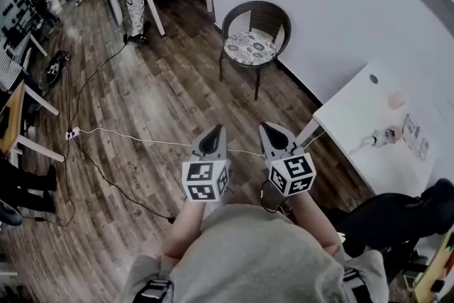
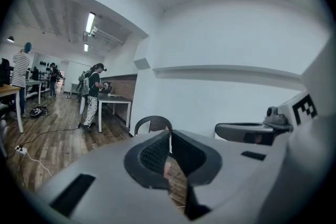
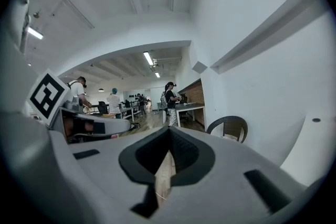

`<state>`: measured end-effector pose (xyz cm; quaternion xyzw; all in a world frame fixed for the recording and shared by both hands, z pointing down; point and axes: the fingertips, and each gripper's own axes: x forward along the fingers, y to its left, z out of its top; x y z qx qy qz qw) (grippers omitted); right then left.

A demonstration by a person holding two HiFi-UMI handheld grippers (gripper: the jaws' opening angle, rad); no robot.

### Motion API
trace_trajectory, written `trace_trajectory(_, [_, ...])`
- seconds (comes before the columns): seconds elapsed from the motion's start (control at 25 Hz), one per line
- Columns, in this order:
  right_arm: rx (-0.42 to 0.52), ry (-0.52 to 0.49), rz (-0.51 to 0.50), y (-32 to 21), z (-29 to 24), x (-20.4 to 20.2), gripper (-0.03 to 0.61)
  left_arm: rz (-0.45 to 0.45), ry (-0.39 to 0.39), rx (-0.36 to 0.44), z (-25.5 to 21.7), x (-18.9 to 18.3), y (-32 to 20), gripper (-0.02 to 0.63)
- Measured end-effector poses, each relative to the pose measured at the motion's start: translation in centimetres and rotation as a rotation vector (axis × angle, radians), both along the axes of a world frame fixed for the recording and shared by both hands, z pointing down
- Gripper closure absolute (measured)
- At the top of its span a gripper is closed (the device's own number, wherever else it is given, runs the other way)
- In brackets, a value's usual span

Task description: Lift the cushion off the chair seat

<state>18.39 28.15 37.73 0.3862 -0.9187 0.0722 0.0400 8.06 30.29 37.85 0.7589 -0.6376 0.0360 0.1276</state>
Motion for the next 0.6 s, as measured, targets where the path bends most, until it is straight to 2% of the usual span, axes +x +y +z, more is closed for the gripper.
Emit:
trace_trajectory(0.32, [-0.001, 0.025, -0.001, -1.1, 0.9, 1.4, 0.578, -0.017, -0.002, 0.008, 0.5, 1.1, -2.1, 0.6])
trace_trajectory(0.6, [-0.053, 0.016, 0.025, -2.5, 3.1, 2.4, 0.578, 0.008, -0.005, 0.0, 1.3, 1.5, -5.0, 0.6])
